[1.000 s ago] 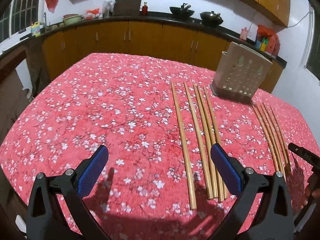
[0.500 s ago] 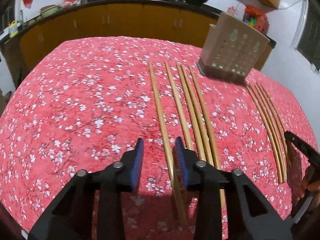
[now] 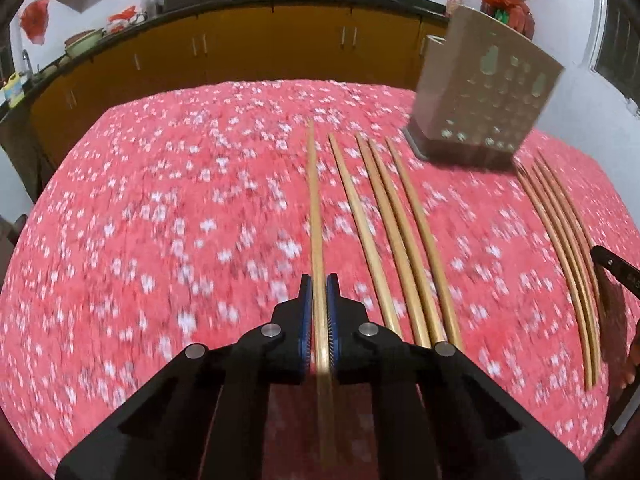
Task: Organize utensils
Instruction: 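Close the left tool on one bamboo chopstick while the right tool grasps another, then lift the left tool's chopstick over the perforated holder while the right tool carries its own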
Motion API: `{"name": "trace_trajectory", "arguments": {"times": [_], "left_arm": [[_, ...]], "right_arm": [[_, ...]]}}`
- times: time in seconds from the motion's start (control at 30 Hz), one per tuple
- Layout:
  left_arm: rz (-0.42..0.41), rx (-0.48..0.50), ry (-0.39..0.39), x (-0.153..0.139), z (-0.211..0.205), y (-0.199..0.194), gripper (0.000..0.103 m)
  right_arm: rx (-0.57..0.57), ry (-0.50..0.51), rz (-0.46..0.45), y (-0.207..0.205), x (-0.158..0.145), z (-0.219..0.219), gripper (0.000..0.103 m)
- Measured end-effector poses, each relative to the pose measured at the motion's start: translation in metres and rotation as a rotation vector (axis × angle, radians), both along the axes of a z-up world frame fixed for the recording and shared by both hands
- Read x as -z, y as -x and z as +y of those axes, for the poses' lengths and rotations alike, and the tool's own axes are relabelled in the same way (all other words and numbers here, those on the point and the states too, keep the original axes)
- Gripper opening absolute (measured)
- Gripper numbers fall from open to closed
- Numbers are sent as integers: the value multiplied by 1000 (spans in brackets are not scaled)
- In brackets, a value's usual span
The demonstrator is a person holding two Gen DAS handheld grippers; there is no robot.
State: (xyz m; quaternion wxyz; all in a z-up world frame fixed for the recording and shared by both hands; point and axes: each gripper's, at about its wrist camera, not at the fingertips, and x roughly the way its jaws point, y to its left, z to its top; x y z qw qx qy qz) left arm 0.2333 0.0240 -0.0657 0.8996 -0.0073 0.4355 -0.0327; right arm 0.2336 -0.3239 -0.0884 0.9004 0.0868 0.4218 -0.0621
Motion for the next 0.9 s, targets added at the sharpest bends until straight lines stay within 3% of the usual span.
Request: {"name": "trace_trajectory", "arguments": {"times": [0.33,0.7,0.9], "left_arm": [[-15,4,69,2,13,11,8],[-16,3,62,-1,10,24,8],[-23,-14,81,-8,15,22,8]], "right_arm": [[-10,-9,-4,0,2,-1,8],[-19,15,-4,20,0,5,9],[-16,-27,-38,23,-15,-4,8]]}}
